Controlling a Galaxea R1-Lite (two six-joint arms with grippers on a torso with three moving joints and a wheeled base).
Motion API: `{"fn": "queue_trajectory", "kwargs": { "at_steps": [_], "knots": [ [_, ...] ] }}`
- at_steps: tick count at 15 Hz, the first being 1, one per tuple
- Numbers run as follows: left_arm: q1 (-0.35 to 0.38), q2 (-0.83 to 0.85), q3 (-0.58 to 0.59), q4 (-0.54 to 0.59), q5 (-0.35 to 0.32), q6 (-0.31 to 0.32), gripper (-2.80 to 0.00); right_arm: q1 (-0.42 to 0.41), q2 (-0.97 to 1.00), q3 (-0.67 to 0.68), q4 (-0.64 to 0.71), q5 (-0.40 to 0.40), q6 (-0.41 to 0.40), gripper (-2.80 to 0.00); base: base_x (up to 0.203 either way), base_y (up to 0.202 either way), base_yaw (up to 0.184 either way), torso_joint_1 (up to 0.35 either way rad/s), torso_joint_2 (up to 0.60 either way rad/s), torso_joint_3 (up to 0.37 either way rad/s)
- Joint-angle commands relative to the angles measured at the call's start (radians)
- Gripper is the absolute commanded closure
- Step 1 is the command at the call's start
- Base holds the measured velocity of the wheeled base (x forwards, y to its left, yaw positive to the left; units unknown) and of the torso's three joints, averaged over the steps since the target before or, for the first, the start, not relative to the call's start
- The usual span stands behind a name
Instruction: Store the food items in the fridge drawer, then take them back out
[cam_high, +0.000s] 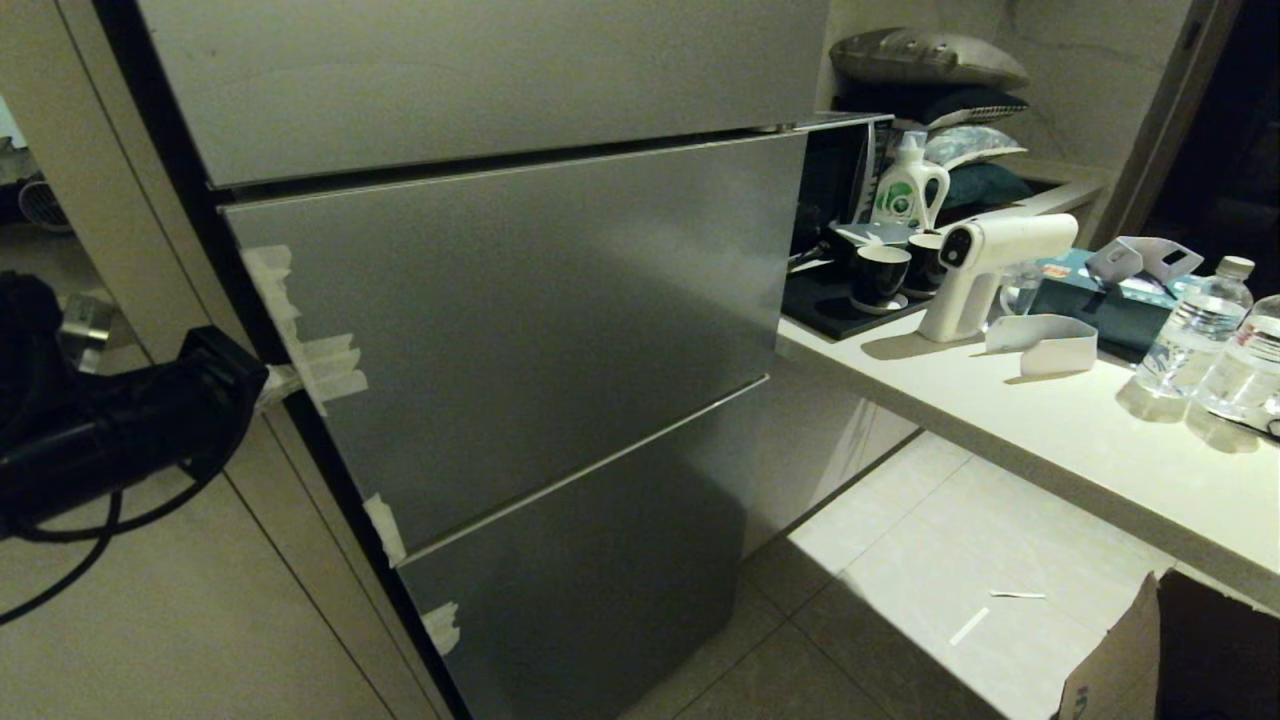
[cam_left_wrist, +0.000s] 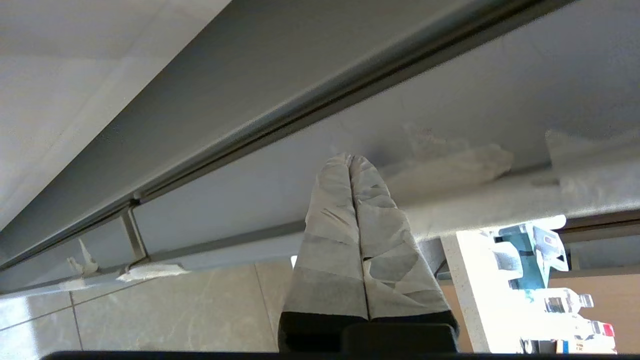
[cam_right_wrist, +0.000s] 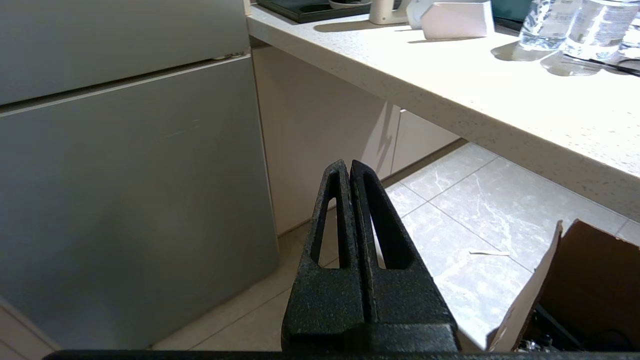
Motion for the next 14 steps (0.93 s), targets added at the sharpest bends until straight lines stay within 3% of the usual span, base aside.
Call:
{"fn": "queue_trajectory", "kwargs": {
  "at_steps": [1,8,14],
  "knots": [
    [-0.004,-0.039,0.017,-0.001,-0.004,-0.004,0.0,0.0,0.0,0.031,-0.001,0.0,0.0,0.0,0.0,0.0,0.0,0.0,0.0,0.0],
    [-0.061,-0.079,0.056,0.0,-0.004,-0.003,0.0,0.0,0.0,0.031,-0.001,0.0,0.0,0.0,0.0,0.0,0.0,0.0,0.0,0.0],
    [-0.055,-0.085,0.063,0.0,0.005,-0.001,0.0,0.0,0.0,0.031,-0.001,0.0,0.0,0.0,0.0,0.0,0.0,0.0,0.0,0.0]
  ]
}}
